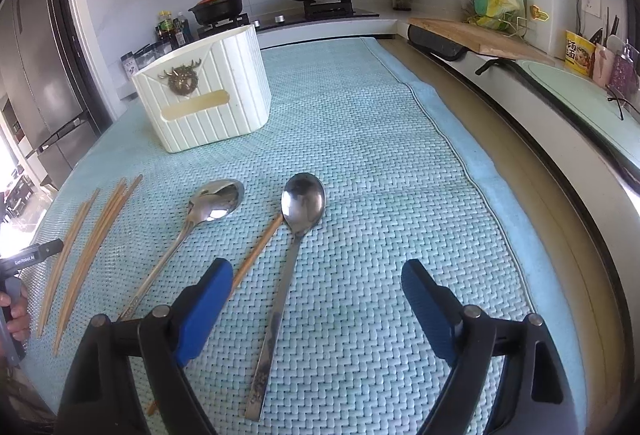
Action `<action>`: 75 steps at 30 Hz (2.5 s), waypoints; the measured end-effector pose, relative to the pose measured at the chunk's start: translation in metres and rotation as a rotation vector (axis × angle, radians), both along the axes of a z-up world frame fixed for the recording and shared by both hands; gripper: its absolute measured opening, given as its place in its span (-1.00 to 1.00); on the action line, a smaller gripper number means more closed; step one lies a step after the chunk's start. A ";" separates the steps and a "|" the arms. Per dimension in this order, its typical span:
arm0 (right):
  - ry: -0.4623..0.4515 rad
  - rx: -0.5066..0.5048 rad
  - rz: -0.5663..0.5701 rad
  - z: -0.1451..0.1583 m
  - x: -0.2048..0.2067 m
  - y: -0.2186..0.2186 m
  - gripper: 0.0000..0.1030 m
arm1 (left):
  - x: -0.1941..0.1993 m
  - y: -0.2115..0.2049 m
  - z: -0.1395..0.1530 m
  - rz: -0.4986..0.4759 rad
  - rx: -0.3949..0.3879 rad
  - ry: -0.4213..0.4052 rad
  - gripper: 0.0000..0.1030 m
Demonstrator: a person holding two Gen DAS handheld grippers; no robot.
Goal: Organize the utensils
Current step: 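Grasp one wooden chopstick with the left tool while the right tool grasps a steel spoon, then lower the chopstick into the cream holder with the left tool while the right tool drops the spoon in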
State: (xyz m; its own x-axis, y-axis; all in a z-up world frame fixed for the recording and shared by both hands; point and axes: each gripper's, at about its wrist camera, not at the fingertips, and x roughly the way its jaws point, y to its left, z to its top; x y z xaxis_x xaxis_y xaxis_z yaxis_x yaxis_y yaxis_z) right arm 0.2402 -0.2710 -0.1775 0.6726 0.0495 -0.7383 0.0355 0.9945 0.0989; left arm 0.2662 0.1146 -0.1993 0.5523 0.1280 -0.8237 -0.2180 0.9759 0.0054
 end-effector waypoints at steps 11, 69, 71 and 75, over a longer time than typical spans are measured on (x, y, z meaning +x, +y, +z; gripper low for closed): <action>0.069 -0.036 0.030 -0.024 0.072 0.003 0.07 | 0.014 0.005 -0.003 0.000 -0.011 0.019 0.99; -0.305 -0.009 0.204 0.136 -0.014 0.036 -0.30 | -0.019 -0.004 0.139 -0.219 -0.262 -0.298 -0.91; -0.309 -0.009 0.215 0.142 -0.010 0.036 -0.30 | -0.016 -0.005 0.147 -0.229 -0.278 -0.301 -0.91; -0.321 -0.009 0.236 0.155 -0.001 0.037 -0.30 | -0.009 -0.007 0.167 -0.257 -0.290 -0.320 -0.91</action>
